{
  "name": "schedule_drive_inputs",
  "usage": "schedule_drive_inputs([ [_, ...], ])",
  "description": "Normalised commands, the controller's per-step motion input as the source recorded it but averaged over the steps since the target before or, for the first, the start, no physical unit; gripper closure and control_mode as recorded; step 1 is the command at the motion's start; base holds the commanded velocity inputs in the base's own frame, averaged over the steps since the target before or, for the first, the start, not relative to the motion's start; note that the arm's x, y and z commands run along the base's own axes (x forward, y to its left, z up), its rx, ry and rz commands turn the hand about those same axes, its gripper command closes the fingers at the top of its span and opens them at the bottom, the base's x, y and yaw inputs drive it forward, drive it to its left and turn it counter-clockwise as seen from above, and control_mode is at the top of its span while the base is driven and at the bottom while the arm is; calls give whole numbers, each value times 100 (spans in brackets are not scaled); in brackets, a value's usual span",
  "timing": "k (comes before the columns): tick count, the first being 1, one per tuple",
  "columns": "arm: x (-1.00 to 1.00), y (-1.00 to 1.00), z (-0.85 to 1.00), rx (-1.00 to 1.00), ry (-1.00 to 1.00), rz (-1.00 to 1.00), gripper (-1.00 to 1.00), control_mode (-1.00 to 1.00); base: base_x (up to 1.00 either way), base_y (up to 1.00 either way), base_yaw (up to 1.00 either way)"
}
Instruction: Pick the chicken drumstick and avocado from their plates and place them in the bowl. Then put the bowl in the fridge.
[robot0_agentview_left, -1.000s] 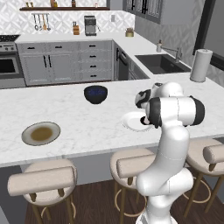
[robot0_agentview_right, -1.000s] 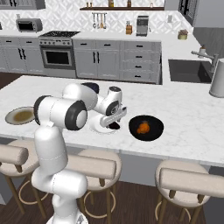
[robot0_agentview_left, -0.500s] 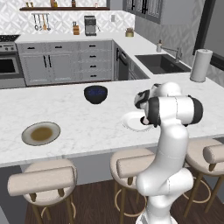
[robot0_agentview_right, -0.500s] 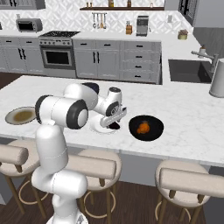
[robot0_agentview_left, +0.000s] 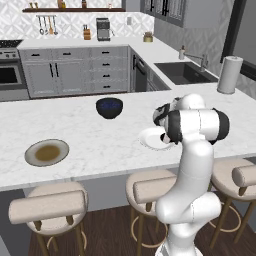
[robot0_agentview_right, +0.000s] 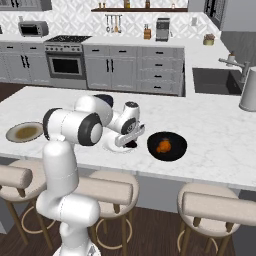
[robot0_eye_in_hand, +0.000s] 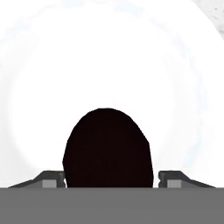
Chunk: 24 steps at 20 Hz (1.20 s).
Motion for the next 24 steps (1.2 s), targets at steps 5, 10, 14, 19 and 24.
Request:
schedule_drive_inputs([
  [5,0,0,0,0,0,0,100,-100,0,0,0],
  [10,0,-2,24,0,0,-3,100,-100,0,0,0],
  [14,-16,-24,95,1,0,-12,100,-100,0,0,0],
  [19,-27,-42,97,1,0,-22,100,-100,0,0,0],
  [24,-9,-82,71,0,1,-30,100,-100,0,0,0],
])
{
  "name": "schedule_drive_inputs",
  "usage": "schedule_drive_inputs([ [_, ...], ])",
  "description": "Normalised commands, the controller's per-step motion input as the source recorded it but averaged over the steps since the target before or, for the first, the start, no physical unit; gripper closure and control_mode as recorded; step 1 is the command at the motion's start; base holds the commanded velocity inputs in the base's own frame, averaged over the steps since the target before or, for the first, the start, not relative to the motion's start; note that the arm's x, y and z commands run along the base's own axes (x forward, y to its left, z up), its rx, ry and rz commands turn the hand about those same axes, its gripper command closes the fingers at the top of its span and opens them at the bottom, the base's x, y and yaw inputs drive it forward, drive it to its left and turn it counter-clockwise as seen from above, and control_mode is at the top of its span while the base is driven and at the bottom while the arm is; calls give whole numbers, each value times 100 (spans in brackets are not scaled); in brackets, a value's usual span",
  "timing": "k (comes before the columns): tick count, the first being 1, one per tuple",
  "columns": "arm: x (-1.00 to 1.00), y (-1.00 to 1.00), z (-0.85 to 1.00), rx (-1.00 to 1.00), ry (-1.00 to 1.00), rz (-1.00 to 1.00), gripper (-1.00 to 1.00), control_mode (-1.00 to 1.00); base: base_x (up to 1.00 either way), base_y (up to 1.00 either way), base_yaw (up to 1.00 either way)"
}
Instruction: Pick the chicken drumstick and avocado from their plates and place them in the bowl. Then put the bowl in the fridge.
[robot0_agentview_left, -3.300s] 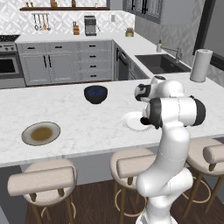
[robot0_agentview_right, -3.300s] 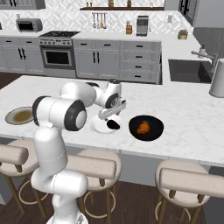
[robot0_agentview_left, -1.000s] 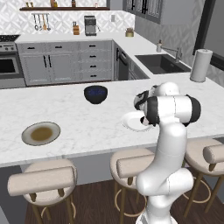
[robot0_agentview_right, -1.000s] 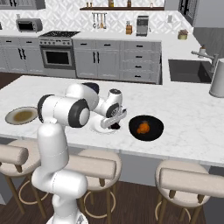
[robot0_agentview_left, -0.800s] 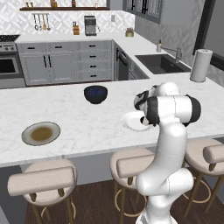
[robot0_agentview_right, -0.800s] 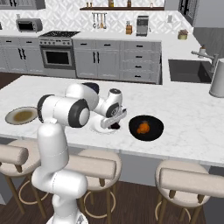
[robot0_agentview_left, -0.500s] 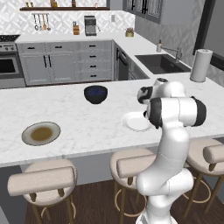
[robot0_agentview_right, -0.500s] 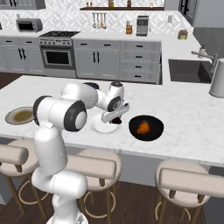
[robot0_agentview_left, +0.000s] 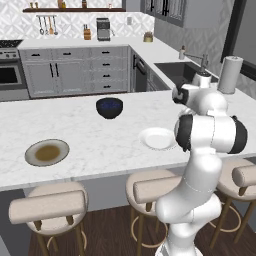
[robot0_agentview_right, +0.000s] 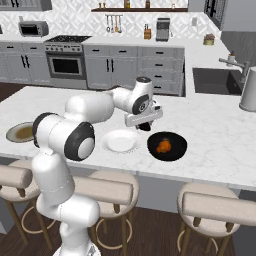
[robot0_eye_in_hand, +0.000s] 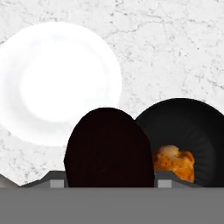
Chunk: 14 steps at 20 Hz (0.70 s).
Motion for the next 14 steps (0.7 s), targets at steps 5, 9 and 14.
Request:
schedule_drive_inputs([
  [5,-5,-99,7,2,3,-35,100,-100,0,0,0],
  [9,0,-64,-29,2,-2,-21,100,-100,0,0,0],
  [14,-6,-5,-49,1,-15,-2,100,-100,0,0,0],
])
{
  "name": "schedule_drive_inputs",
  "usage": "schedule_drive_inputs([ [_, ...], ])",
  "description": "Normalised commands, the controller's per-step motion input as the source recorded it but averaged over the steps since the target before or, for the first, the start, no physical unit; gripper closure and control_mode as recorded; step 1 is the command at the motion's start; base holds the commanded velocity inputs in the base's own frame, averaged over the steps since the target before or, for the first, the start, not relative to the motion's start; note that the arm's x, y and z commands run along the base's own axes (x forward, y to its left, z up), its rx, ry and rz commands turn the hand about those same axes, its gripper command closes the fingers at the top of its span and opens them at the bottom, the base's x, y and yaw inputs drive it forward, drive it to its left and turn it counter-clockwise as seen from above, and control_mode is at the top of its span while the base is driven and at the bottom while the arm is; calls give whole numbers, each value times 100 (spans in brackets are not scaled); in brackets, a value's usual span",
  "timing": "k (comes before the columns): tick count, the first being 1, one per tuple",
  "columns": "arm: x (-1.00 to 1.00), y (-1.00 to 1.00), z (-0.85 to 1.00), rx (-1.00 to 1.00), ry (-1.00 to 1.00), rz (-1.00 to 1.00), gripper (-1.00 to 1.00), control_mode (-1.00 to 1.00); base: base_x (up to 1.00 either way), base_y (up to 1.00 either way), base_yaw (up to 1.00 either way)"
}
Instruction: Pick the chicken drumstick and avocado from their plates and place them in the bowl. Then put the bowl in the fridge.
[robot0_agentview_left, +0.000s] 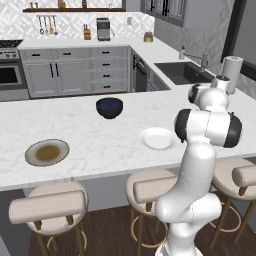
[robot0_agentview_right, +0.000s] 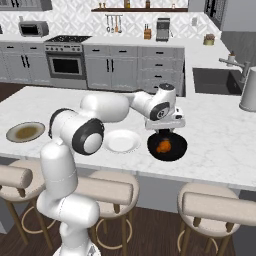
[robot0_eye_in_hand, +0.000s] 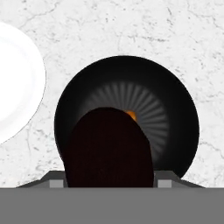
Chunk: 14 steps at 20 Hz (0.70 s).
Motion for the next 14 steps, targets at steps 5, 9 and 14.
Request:
schedule_drive_inputs([
  [5,-10,-3,-36,4,-9,0,100,-100,0,0,0],
  [9,0,0,-24,0,0,0,100,-100,0,0,0],
  [14,0,0,-13,0,0,0,100,-100,0,0,0],
])
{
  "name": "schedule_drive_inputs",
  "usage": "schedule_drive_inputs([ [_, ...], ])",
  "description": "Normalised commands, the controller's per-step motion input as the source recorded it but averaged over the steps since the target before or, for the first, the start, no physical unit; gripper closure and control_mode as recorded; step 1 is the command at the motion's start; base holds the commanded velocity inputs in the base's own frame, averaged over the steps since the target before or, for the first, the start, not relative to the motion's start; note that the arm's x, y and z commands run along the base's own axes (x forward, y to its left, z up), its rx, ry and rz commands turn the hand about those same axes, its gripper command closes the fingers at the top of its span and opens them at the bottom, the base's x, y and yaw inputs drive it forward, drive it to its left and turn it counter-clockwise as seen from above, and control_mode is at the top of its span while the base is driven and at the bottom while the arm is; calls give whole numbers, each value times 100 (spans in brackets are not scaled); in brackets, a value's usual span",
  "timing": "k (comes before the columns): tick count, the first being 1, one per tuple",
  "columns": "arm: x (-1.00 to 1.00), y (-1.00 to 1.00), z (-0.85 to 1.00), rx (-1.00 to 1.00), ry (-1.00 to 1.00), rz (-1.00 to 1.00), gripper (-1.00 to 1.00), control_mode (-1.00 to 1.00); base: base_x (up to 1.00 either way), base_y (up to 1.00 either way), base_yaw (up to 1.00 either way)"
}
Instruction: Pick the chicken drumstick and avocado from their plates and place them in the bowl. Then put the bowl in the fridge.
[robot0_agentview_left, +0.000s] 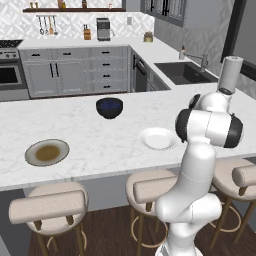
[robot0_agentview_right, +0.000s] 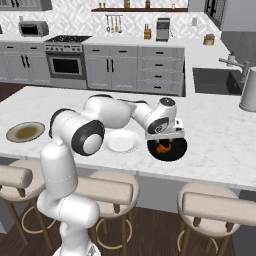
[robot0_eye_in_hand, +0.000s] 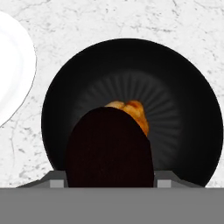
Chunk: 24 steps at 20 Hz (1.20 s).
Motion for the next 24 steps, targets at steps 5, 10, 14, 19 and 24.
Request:
schedule_drive_inputs([
  [5,0,-2,-8,0,0,0,100,-100,0,0,0],
  [10,0,-1,-3,0,0,0,-100,-100,0,0,0],
  [14,1,-3,0,0,0,0,-100,-100,0,0,0],
  [19,3,-14,1,0,0,0,-100,-100,0,0,0],
  [24,6,-9,14,0,0,0,-100,-100,0,0,0],
])
